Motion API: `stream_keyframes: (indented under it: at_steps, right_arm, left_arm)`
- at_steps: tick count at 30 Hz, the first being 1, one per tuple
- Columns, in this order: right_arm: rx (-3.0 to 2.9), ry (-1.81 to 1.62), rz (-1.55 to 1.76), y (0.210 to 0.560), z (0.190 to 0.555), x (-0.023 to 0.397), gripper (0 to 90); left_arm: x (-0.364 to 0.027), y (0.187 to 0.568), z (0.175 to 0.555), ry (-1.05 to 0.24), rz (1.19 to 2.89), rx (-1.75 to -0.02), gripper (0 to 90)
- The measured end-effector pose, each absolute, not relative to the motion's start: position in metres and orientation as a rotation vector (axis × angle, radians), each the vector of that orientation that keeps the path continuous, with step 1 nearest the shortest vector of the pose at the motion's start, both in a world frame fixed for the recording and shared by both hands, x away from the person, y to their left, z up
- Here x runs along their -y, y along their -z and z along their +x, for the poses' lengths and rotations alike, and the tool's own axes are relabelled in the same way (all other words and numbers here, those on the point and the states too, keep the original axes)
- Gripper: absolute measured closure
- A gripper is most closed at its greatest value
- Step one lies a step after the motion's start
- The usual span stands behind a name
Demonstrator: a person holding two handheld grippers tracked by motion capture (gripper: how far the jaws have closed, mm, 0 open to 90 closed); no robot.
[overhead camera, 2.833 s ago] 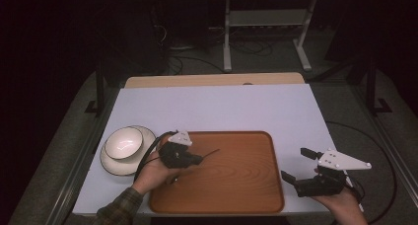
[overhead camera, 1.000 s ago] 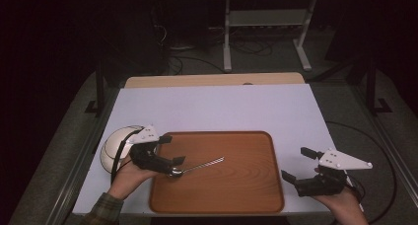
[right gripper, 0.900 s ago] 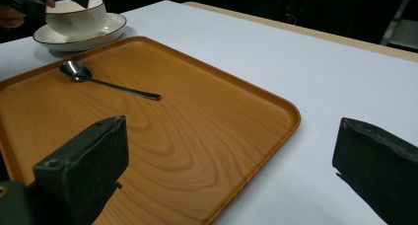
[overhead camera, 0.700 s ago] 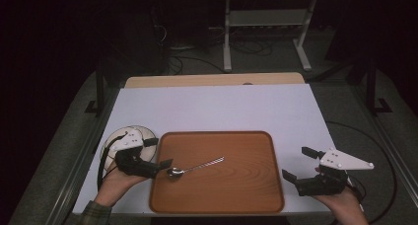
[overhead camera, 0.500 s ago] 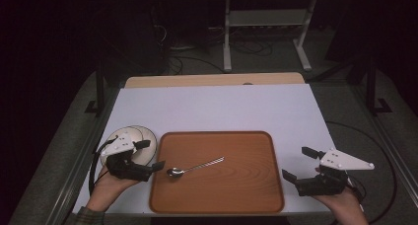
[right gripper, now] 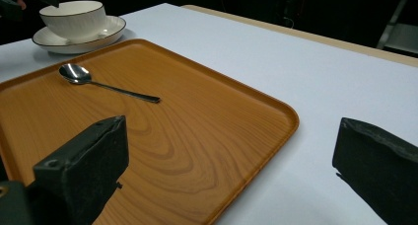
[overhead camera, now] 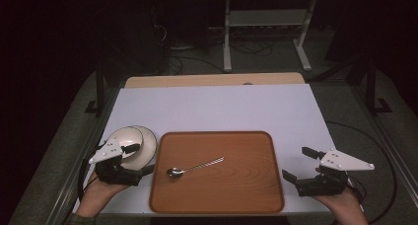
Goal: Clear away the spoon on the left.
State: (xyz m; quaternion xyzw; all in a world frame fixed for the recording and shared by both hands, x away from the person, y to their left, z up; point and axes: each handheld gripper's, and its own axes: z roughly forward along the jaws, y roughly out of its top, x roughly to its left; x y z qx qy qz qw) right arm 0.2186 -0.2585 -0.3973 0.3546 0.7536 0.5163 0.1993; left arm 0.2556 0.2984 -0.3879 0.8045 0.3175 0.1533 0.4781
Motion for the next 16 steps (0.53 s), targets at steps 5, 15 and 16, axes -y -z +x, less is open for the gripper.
stream_keyframes:
  at_steps: [5,15,16]
  right_arm:
    - [-2.112,-1.441,0.992,0.398,0.2183,0.2583,0.2]
    - [-2.113,-1.442,0.989,0.3981,0.2181,0.2587,0.2]
    - [-2.113,-1.442,0.989,0.3981,0.2181,0.2589,0.2]
  left_arm:
    - [-0.302,0.3903,0.254,-0.376,1.969,-0.776,8.0]
    - [-0.3036,0.3908,0.2546,-0.383,1.969,-0.777,8.1]
    - [-0.3035,0.3907,0.2547,-0.385,1.969,-0.777,8.1]
